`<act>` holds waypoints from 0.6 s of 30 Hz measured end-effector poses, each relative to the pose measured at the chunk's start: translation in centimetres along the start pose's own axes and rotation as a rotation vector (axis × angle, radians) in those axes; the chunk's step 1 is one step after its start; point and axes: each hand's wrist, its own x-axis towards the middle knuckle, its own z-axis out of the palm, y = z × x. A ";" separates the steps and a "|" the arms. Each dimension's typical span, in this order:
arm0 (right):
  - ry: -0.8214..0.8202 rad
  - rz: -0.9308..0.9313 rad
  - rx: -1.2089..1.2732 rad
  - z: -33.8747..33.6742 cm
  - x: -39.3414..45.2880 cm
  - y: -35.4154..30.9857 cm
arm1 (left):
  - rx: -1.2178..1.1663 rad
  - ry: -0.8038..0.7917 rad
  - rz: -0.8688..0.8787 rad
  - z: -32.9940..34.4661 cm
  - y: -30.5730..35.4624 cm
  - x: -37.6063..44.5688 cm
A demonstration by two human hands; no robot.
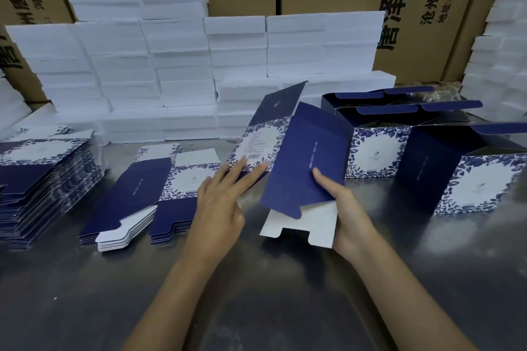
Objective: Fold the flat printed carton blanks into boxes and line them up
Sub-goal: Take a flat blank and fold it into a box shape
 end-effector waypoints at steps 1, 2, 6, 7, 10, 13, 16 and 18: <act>0.070 0.012 -0.018 -0.3 0.1 -0.1 | 0.009 -0.055 -0.027 0.1 -0.1 0.0; 0.114 0.019 -0.039 -0.6 0.1 -0.2 | -0.046 -0.096 -0.049 0.1 -0.2 -0.1; 0.125 0.040 -0.090 -1.6 0.2 -1.1 | -0.646 0.031 -0.317 -0.5 -0.2 0.1; 0.110 0.045 -0.101 -1.8 0.2 -1.2 | -0.682 0.112 -0.400 -0.8 -0.5 0.3; 0.054 0.057 -0.145 -2.2 0.2 -1.4 | -0.862 0.113 -0.619 -1.3 -2.3 0.6; -0.004 0.071 -0.194 -2.4 0.2 -1.5 | -1.104 -0.082 -0.632 -1.2 -3.9 0.3; -0.004 0.049 -0.226 -2.8 0.4 -1.7 | -1.115 -0.087 -0.581 -0.9 -4.5 0.3; 0.029 -0.015 -0.212 -3.2 0.7 -1.9 | -1.143 -0.096 -0.553 -0.8 -4.7 0.4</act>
